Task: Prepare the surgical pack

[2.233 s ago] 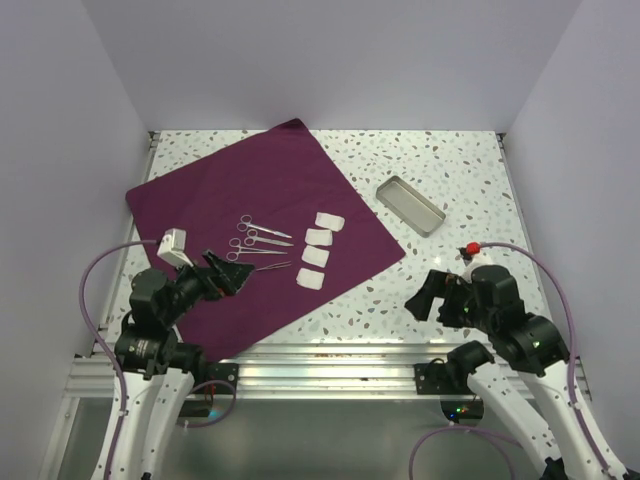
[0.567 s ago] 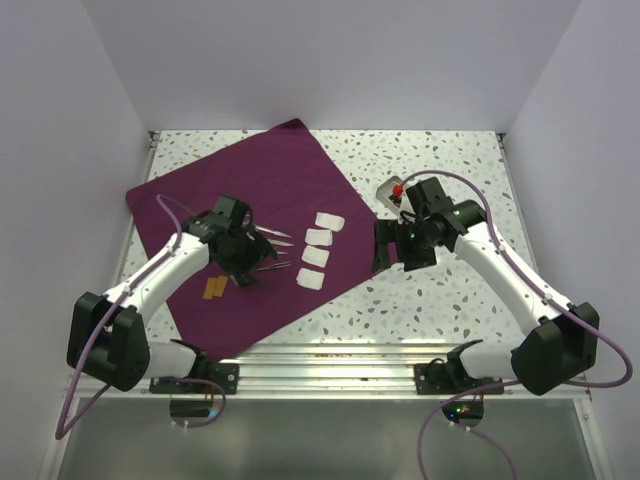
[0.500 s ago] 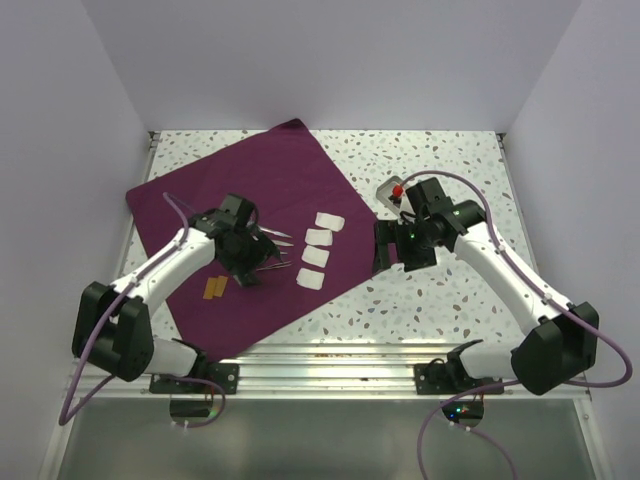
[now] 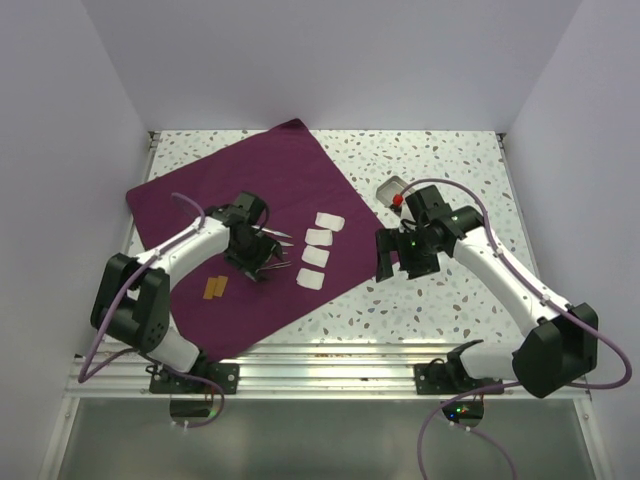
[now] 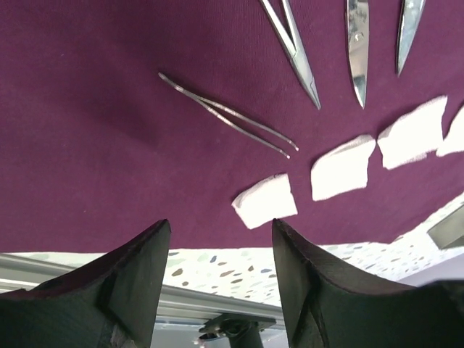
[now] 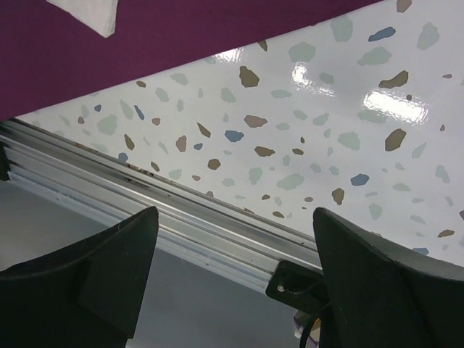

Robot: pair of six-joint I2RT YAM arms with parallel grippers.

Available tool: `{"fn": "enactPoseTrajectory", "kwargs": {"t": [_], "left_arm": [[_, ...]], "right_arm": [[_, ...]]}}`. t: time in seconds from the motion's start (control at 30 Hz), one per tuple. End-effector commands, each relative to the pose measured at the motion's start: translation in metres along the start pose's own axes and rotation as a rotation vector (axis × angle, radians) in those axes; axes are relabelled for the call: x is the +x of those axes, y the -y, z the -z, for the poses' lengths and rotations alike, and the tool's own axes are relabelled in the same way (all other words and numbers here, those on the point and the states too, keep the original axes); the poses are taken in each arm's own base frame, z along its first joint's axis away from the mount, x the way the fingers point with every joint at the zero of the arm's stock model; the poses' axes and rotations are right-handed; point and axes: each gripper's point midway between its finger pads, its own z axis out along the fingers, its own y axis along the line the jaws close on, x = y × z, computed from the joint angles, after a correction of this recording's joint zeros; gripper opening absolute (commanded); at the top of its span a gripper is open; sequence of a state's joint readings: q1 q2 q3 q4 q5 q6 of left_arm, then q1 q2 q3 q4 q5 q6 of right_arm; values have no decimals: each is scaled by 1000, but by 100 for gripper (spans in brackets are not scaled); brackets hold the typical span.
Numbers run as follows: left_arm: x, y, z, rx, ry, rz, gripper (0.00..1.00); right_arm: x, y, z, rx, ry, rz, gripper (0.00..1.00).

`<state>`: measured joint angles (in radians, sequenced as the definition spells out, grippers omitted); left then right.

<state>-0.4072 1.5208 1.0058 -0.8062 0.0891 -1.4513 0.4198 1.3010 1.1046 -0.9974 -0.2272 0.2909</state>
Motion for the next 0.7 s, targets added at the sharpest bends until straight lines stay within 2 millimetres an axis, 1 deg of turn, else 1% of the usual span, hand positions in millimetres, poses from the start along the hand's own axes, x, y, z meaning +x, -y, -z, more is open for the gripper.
{"fn": "enactPoseTrajectory", "kwargs": {"t": [0.0, 0.07, 0.13, 0.23, 0.27, 0.37, 0.5, 0.57, 0.67], "left_arm": [[-7, 21, -3, 15, 20, 71, 62], [-9, 21, -9, -5, 14, 85, 61], [-18, 20, -14, -13, 14, 123, 59], [-28, 19, -19, -14, 16, 150, 55], [-33, 16, -21, -20, 17, 169, 55], [-43, 13, -26, -33, 14, 188, 54], [-48, 8, -30, -52, 10, 208, 53], [-50, 4, -34, -64, -6, 232, 50], [-55, 5, -36, -63, -8, 247, 48]], "right_arm": [[3, -1, 5, -9, 14, 25, 91], [4, 0, 4, -4, 12, 27, 92], [4, 1, 4, 3, 13, 33, 92], [5, 3, 5, 10, 16, 33, 92], [6, 4, 4, 13, 13, 32, 92], [9, 5, 2, 14, 6, 31, 92], [9, 6, 0, 15, 5, 26, 93], [8, 5, -1, 15, 7, 25, 93], [6, 5, 0, 15, 16, 22, 93]]}}
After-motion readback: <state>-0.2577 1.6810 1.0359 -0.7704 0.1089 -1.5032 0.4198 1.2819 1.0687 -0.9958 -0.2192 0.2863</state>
